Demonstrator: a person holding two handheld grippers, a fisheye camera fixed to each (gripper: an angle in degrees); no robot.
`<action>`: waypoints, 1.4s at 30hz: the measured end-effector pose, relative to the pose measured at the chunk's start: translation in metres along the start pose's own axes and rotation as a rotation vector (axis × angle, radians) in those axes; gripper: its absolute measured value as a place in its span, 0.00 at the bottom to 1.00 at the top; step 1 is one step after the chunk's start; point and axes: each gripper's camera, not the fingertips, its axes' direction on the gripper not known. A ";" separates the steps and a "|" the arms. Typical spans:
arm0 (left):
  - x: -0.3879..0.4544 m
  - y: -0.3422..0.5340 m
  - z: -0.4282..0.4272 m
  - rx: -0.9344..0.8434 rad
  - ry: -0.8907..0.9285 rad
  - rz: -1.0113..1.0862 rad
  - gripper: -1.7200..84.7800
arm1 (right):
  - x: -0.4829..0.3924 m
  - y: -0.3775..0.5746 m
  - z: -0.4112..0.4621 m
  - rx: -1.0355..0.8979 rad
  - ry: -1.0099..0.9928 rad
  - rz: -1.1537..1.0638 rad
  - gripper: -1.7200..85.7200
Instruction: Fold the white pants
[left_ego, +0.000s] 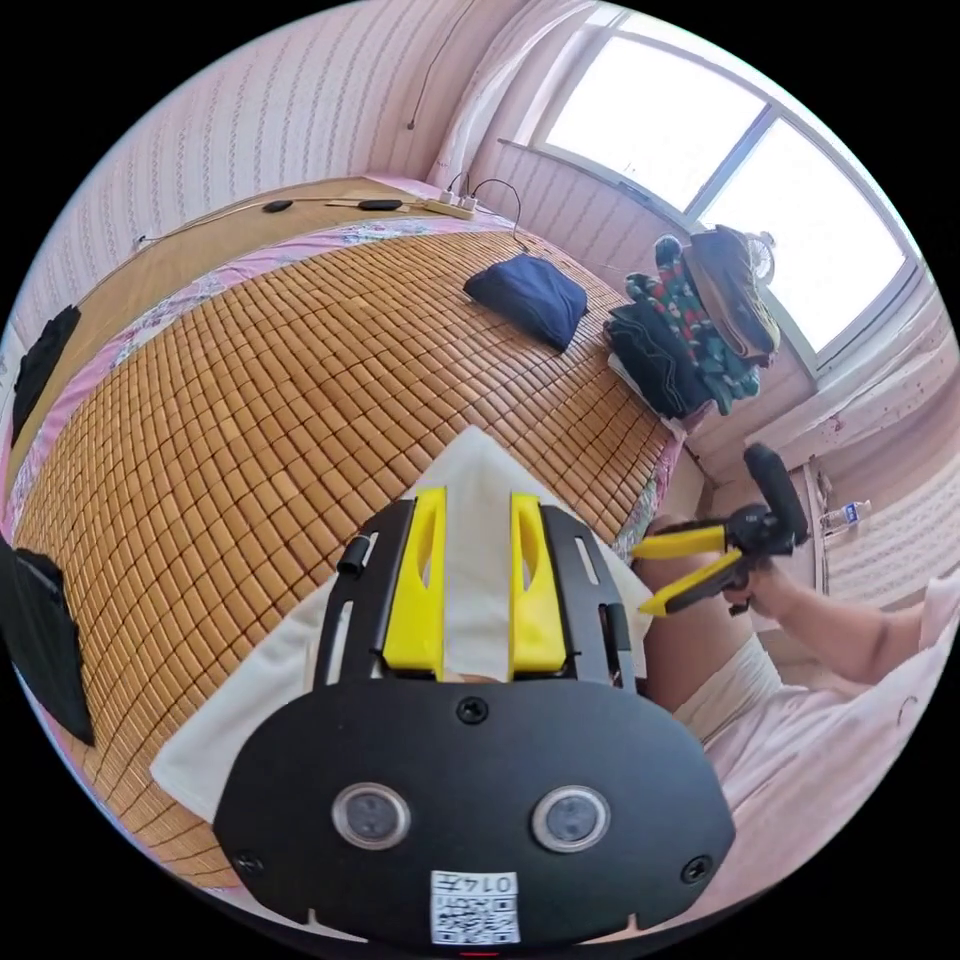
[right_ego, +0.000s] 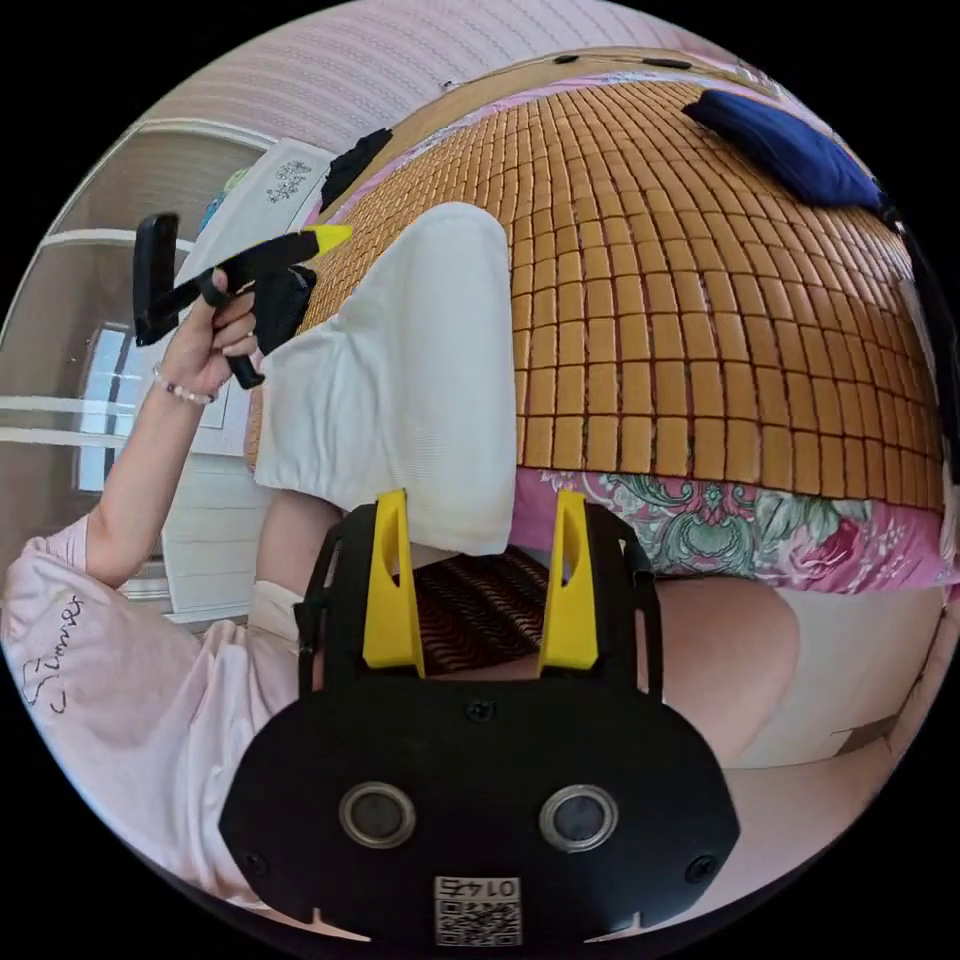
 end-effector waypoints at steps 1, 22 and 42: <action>-0.002 -0.029 0.017 -0.020 0.002 -0.007 0.15 | 0.009 -0.001 -0.003 -0.014 -0.099 0.032 0.19; -0.030 -0.059 -0.060 0.174 0.227 -0.007 0.09 | -0.172 0.086 -0.263 0.207 -0.182 -0.558 0.10; -0.088 0.274 -0.016 0.092 -0.069 -0.511 0.12 | -0.362 0.067 0.048 -0.195 0.196 -0.703 0.02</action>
